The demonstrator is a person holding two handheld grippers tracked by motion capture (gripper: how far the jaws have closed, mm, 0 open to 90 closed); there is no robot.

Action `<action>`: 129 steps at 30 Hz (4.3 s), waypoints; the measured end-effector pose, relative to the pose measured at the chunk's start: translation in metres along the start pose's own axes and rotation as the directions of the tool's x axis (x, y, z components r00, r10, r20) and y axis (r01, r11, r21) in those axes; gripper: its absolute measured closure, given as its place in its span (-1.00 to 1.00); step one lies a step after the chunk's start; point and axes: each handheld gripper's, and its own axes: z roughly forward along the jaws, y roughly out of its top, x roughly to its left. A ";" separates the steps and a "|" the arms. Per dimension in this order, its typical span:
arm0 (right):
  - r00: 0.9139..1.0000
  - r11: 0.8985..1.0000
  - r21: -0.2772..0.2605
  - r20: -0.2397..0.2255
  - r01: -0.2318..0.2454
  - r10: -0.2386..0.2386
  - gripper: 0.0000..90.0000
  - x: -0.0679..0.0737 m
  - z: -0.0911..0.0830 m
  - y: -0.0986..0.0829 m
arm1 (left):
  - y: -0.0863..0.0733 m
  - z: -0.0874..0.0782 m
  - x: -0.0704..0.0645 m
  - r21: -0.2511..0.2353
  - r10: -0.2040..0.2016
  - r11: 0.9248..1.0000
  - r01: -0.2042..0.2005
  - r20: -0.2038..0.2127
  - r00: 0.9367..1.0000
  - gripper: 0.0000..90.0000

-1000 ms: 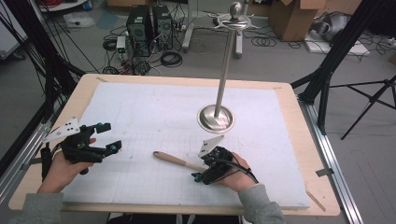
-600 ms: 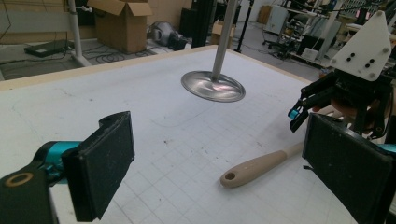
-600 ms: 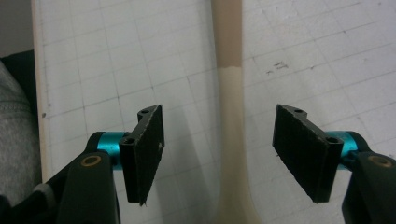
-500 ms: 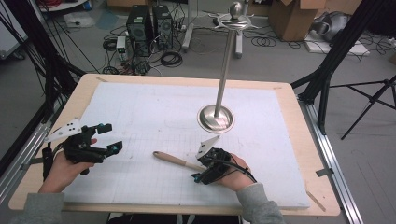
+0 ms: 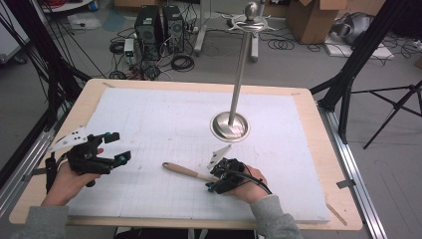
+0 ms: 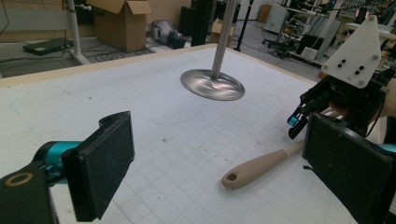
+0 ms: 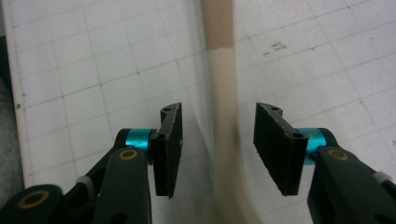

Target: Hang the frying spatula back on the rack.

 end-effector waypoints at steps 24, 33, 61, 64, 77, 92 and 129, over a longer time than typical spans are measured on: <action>0.999 0.999 0.037 0.021 -0.034 0.033 0.66 -0.001 -0.002 -0.005 | 0.000 -0.001 0.000 0.003 0.000 1.000 0.000 -0.003 1.000 -0.79; 0.998 0.998 0.044 0.033 -0.050 0.049 0.72 0.000 -0.003 -0.005 | 0.000 -0.002 0.000 0.000 -0.001 1.000 0.001 -0.003 1.000 -0.79; 0.997 0.988 -0.140 -0.044 -0.065 0.059 0.72 -0.021 -0.045 -0.020 | 0.002 -0.005 0.000 -0.038 0.005 0.999 -0.003 0.032 0.999 -0.79; 0.997 0.984 -0.169 -0.046 -0.065 0.058 0.72 -0.025 -0.056 -0.022 | 0.001 -0.005 0.001 -0.035 0.005 0.999 -0.004 0.030 1.000 -0.79; 0.999 0.974 -0.225 -0.004 -0.033 0.033 0.72 -0.044 -0.110 -0.030 | 0.000 -0.003 0.001 -0.033 -0.001 0.999 0.002 0.029 1.000 -0.79; 0.997 0.957 -0.285 0.044 -0.048 0.063 0.72 -0.064 -0.157 -0.033 | -0.002 -0.002 0.001 -0.033 -0.003 0.999 0.005 0.040 0.999 -0.79; 0.991 0.896 -0.439 0.074 -0.064 0.107 0.72 -0.122 -0.218 -0.054 | -0.015 0.004 0.008 -0.001 -0.035 0.999 0.035 0.039 0.999 -0.79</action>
